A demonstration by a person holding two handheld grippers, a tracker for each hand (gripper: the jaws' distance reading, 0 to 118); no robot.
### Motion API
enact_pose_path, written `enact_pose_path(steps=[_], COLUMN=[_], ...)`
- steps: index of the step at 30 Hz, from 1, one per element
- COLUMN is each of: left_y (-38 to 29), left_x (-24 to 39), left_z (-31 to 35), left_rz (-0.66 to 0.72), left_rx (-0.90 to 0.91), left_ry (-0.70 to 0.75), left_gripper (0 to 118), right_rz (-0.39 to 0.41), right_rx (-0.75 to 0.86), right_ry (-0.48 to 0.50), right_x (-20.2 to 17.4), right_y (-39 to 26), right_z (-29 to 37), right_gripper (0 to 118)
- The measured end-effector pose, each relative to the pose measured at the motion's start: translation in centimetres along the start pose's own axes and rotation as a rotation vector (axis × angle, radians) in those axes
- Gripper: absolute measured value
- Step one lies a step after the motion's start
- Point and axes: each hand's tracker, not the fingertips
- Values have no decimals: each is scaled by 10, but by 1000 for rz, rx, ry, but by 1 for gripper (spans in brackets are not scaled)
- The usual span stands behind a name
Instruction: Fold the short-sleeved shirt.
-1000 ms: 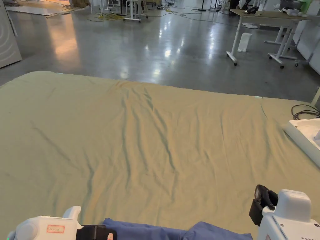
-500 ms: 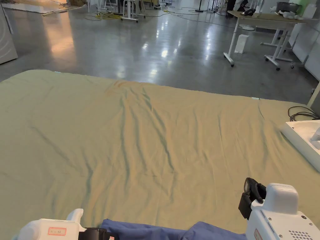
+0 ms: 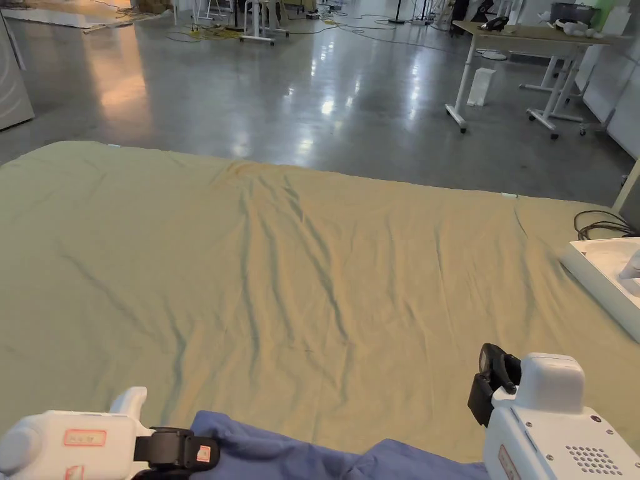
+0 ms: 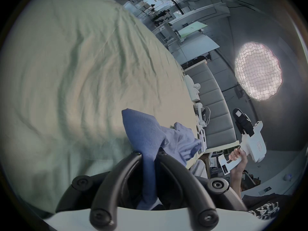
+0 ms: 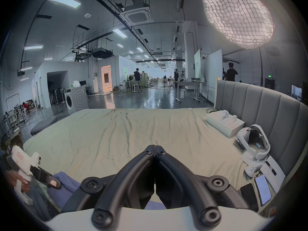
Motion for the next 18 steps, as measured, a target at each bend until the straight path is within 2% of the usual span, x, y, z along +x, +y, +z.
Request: enact_pose_path(steps=[2,7,11,18], left_y=[9,21,22,10], left_x=[4,33,57,108], left_z=[20,66,75,47], left_rz=[6,-37,-75,-137], left_rx=[10,31,24,-17], left_ry=[31,242,399,409], left_gripper=[11,11,11,11], right_rz=[3,7,3,-1], right_rx=[5,10,3,-3], right_ry=[1,5,10,20], right_x=[1,1,1,-1], right_y=[2,4,1,-2], right_z=[0,1,-1,-1], right_gripper=[0,0,0,0])
